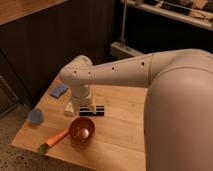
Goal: Place the pepper in the ceramic cup
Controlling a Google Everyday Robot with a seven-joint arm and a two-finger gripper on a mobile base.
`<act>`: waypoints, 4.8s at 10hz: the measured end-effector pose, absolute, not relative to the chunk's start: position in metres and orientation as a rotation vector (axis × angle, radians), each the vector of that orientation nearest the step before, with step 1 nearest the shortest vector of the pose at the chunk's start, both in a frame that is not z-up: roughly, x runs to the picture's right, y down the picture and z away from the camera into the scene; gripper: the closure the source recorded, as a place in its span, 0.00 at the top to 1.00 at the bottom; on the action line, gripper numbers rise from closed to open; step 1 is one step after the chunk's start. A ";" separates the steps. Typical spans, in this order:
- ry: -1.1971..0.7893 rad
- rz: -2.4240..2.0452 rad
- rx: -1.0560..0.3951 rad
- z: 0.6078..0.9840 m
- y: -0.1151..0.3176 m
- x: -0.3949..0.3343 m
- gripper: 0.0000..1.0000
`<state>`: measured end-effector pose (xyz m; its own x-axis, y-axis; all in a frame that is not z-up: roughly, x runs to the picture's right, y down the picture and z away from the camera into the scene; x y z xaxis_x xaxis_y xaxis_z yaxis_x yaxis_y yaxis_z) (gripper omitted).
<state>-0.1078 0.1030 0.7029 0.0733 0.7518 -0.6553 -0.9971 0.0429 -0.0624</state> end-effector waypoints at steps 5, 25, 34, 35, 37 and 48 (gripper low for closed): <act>0.520 1.434 -0.589 0.702 0.102 -0.108 0.65; 0.098 0.086 -0.662 0.636 0.180 -0.217 0.65; -0.140 -0.143 -0.787 0.663 0.244 -0.260 0.65; -0.146 -0.206 -0.799 0.670 0.250 -0.264 0.65; -0.143 -0.265 -0.805 0.680 0.256 -0.272 0.65; -0.067 -0.267 -0.750 0.739 0.258 -0.298 0.65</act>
<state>-0.2983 0.2577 0.7387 0.9641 -0.2153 0.1551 0.2631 0.6998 -0.6641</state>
